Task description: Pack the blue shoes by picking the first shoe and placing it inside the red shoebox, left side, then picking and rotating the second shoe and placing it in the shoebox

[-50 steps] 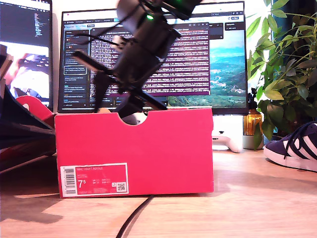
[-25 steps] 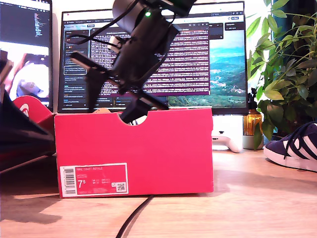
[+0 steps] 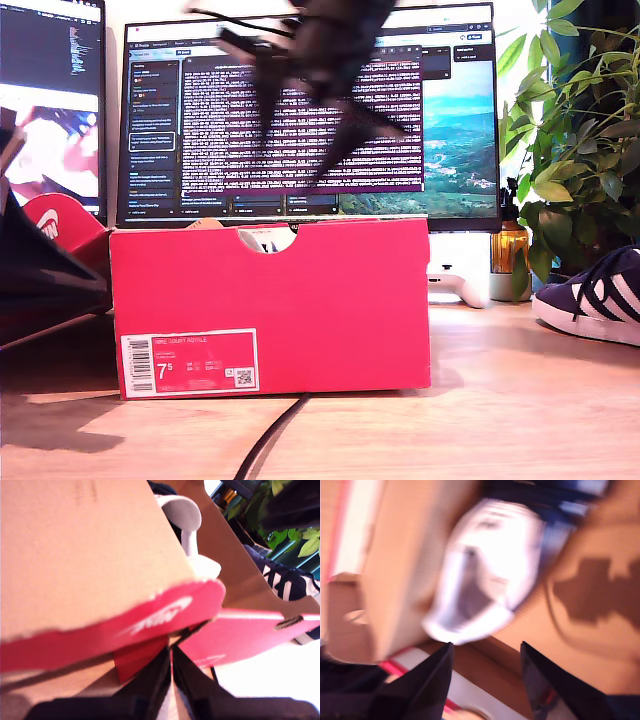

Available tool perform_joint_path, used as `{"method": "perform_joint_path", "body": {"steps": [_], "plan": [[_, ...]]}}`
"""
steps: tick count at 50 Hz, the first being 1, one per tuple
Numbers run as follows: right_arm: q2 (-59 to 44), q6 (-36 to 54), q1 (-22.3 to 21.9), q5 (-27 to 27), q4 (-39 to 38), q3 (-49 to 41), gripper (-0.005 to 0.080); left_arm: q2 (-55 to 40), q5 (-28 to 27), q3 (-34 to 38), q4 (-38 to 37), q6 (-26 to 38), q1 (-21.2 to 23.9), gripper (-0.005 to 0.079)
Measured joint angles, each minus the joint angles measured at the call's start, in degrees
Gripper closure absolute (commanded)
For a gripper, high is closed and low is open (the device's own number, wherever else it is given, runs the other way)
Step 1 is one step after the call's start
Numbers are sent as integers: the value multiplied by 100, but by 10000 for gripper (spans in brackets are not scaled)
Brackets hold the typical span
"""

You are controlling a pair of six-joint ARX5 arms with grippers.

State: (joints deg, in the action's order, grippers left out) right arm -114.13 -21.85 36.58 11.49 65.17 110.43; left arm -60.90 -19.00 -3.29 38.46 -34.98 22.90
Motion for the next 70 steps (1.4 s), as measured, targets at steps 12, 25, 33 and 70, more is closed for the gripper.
{"method": "perform_joint_path", "body": {"steps": [12, 25, 33, 70], "plan": [[0, -2334, -439, -2166, 896, 2, 361, 0, 0, 0, -439, 0, 0, 762], [0, -3388, -837, -3292, 1270, 2, 317, 0, 0, 0, -892, 0, 0, 762], [33, -3613, -1054, -3342, 1292, 2, 132, 0, 0, 0, -1099, 0, 0, 762], [1427, -4750, -2059, -3445, 1300, -1355, 127, 0, 0, 0, -1408, 0, 0, 762]]}}
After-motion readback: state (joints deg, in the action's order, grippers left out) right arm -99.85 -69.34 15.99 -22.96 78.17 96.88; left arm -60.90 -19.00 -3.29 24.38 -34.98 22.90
